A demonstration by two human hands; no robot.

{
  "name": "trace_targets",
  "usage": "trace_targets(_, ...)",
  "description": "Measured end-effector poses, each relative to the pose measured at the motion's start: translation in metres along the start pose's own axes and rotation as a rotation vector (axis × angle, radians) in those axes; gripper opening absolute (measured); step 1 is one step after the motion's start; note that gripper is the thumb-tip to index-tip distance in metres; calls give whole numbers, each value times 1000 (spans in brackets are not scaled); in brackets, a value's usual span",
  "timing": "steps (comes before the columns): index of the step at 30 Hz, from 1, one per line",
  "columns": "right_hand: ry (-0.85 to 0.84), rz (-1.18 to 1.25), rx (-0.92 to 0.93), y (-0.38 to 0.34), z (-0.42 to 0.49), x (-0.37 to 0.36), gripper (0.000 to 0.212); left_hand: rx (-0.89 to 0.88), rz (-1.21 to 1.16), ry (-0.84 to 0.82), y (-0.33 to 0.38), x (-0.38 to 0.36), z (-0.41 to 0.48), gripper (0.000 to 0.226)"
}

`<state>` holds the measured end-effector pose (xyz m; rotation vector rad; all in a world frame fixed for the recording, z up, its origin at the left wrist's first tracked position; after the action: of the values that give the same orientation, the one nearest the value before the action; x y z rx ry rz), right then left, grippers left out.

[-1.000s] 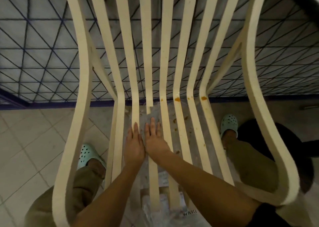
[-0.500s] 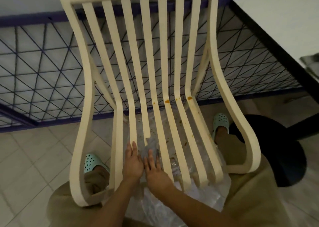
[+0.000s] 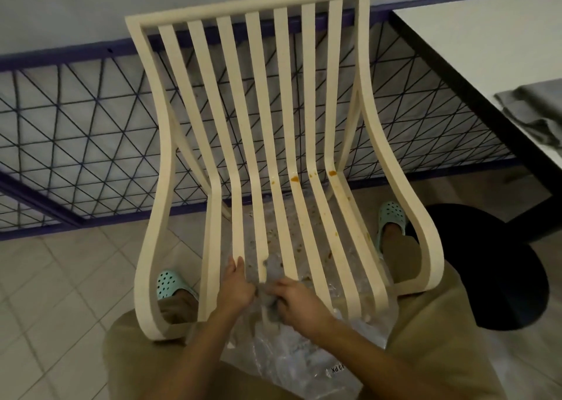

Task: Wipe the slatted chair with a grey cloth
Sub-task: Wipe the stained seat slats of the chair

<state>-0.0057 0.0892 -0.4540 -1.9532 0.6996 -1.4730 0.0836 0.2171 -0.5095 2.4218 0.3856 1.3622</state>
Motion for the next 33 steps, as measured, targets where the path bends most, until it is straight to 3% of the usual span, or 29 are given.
trace_targets(4, 269, -40, 104, -2, 2, 55, 28, -47, 16, 10, 3, 1, -5, 64)
trace_targets(7, 336, -146, 77, 7, 7, 70, 25, -70, 56, 33, 4, 1, -10, 65)
trace_targets(13, 46, -226, -78, 38, -5, 3, 35, -194, 215, 28, 28, -7, -21, 60)
trace_targets(16, 17, -199, -131, 43, -16, -15, 55, -189, 234, 13, 30, -12, -24, 59)
trace_targets(20, -26, -262, -111, 44, -19, -22, 64, -179, 170, -22, 20, -19, -26, 61)
trace_targets(23, -23, -268, -47, 41, -10, -17, 65, -189, 56, -23, 20, -16, -25, 59)
trace_targets(28, 19, -218, 119, 12, -3, -25, 52, -127, -441, 132, 2, 3, -28, 54)
trace_targets(33, -114, -260, 84, 11, -4, -61, 60, -91, -466, 238, -6, 13, -36, 48)
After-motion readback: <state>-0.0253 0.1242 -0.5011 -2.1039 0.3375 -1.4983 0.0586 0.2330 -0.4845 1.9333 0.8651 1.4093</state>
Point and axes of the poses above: each hand's wrist, its own z-axis towards the middle knuckle, its own x-axis out of the back of the hand, y = z × x, the point moved 7 cm from there along z, towards the middle knuckle, and after that the axes turned 1 degree about z, right-handed, at the moved point
